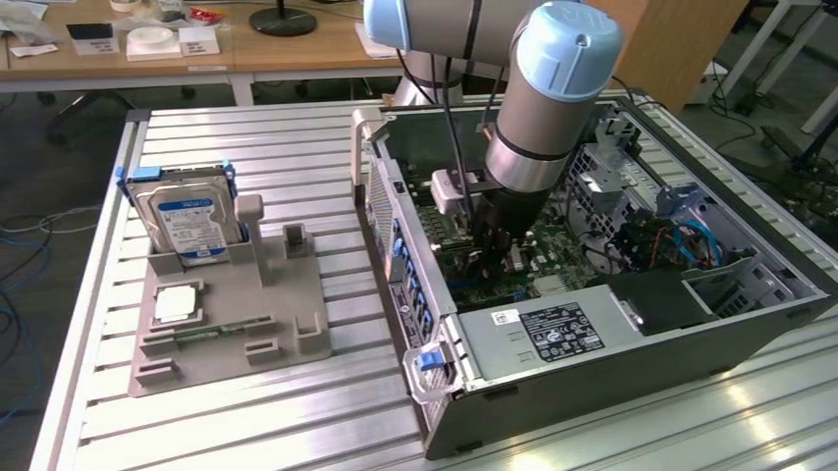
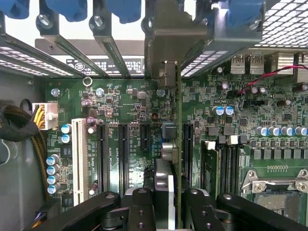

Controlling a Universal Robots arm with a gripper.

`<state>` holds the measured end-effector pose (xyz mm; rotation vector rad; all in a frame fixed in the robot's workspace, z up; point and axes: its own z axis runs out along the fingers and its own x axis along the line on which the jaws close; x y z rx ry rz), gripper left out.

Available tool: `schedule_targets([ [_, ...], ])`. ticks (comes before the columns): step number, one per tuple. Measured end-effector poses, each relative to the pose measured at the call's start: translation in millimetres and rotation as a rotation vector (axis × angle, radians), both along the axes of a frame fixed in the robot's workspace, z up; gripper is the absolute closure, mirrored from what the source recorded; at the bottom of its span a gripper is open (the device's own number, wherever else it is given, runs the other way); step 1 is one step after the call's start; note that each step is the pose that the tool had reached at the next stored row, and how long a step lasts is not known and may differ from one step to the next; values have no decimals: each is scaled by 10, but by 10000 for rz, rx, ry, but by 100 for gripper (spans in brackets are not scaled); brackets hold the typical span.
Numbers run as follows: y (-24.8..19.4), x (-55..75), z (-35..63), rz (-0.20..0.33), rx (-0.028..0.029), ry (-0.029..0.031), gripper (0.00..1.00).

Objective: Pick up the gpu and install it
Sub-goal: 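Insert the gpu into the slot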

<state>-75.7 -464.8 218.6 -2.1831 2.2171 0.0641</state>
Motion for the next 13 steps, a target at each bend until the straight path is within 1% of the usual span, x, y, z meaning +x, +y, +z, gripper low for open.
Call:
schedule_targets([
  [2, 2, 1, 16, 0, 15, -8, 72],
  [4, -1, 0, 36, 0, -2, 0, 72],
  [13, -9, 0, 33, 0, -3, 2, 72],
])
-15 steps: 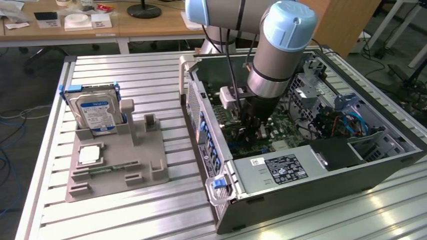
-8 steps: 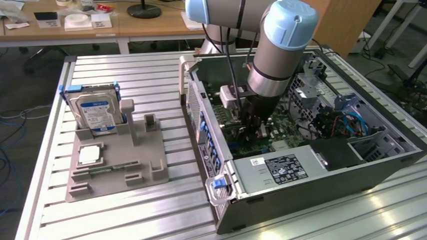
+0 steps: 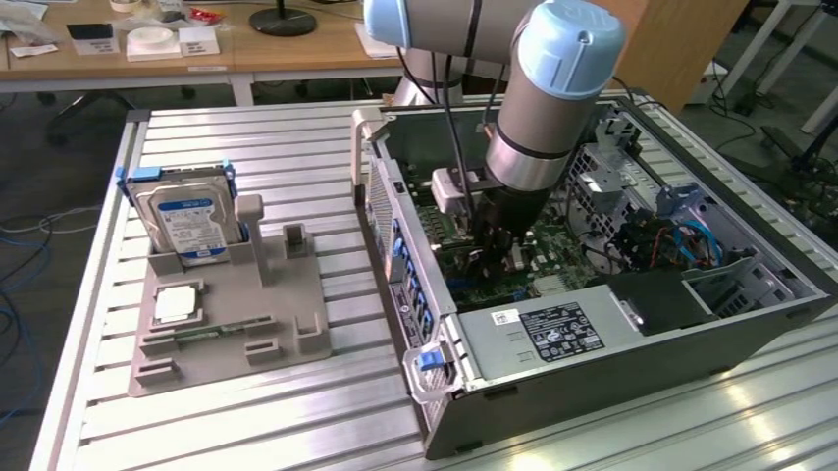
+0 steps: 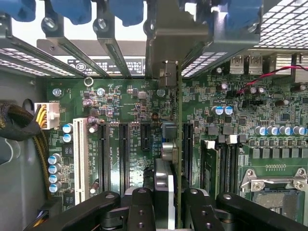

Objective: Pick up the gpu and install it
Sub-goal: 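Insert the gpu into the slot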

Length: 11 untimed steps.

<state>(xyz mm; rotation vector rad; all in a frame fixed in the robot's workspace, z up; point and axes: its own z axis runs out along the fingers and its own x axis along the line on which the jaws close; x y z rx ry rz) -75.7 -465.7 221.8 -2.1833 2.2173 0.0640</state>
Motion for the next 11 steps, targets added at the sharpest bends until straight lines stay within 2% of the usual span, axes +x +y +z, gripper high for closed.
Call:
schedule_targets([
  [5, -2, 0, -35, 1, -14, 5, 72],
  [11, -1, -1, -71, 1, -3, 2, 72],
])
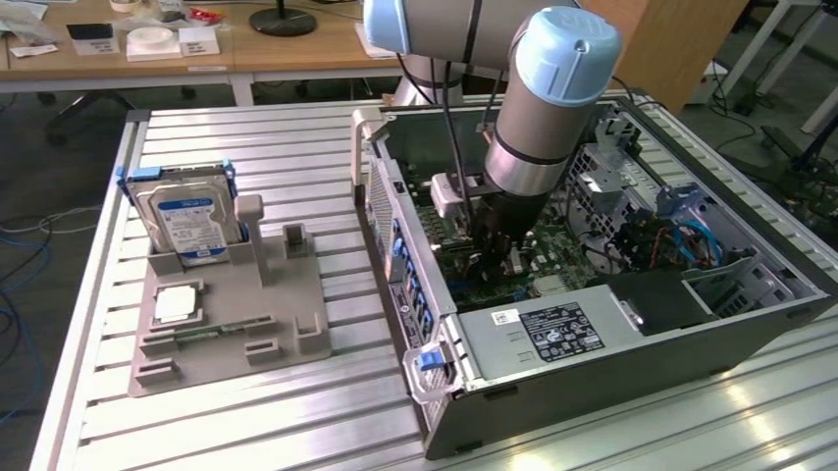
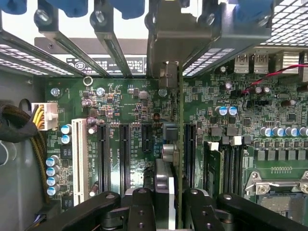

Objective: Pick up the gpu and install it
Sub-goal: 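Insert the gpu into the slot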

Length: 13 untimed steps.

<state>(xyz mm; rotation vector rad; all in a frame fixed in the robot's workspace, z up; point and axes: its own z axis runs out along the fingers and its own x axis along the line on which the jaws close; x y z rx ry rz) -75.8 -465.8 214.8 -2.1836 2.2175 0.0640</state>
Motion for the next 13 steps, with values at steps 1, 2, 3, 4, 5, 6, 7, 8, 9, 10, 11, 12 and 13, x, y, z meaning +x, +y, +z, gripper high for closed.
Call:
schedule_targets([
  [1, 0, 0, 0, 0, -1, 0, 72],
  [2, 0, 0, -1, 0, -1, 1, 72],
  [3, 0, 0, -2, 1, 1, 0, 72],
  [4, 0, -1, -2, 0, 2, -1, 72],
  [5, 1, -2, -2, 0, 2, -2, 72],
  [6, 1, -4, -3, 0, 4, -4, 72],
  [7, 1, -7, -3, 0, 6, -6, 72],
  [8, 1, -11, -4, 1, 6, -10, 72],
  [9, 1, -15, -7, 2, 8, -17, 72],
  [10, 0, -20, -11, 2, 6, -20, 72],
  [11, 0, -24, -17, 3, 1, -22, 72],
  [12, 0, -29, -27, 0, 2, -22, 72],
  [13, 0, -31, -38, 0, -3, -19, 72],
])
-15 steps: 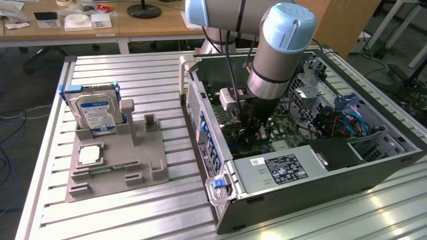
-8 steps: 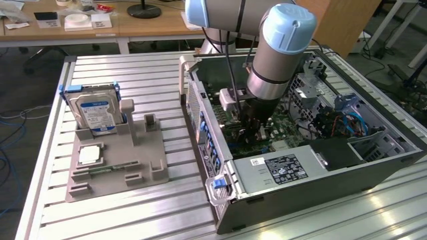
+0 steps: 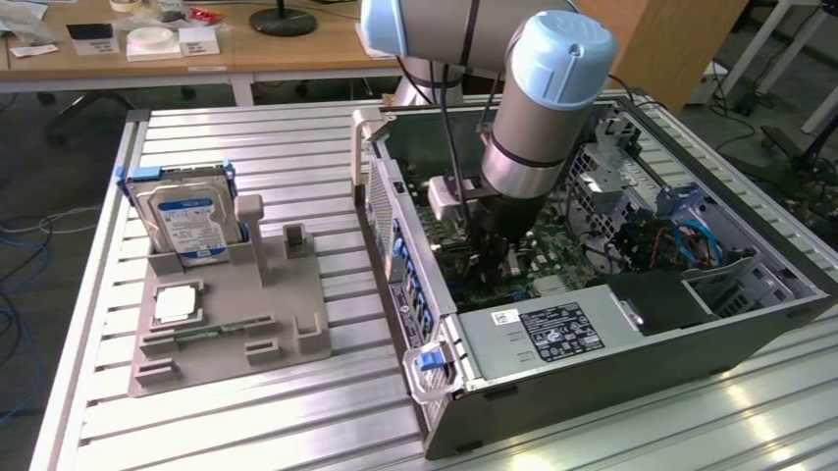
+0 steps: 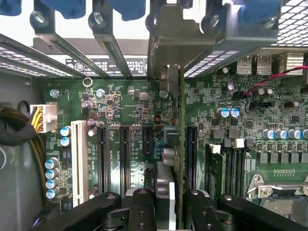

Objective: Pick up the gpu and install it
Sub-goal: 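Insert the gpu into the slot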

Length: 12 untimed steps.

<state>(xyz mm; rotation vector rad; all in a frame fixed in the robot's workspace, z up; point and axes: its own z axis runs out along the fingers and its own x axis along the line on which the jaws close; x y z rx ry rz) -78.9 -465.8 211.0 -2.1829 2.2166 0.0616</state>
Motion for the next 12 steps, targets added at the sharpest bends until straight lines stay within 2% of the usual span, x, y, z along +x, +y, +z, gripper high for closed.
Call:
schedule_targets([
  [12, 1, -2, -27, 0, 5, -2, 72],
])
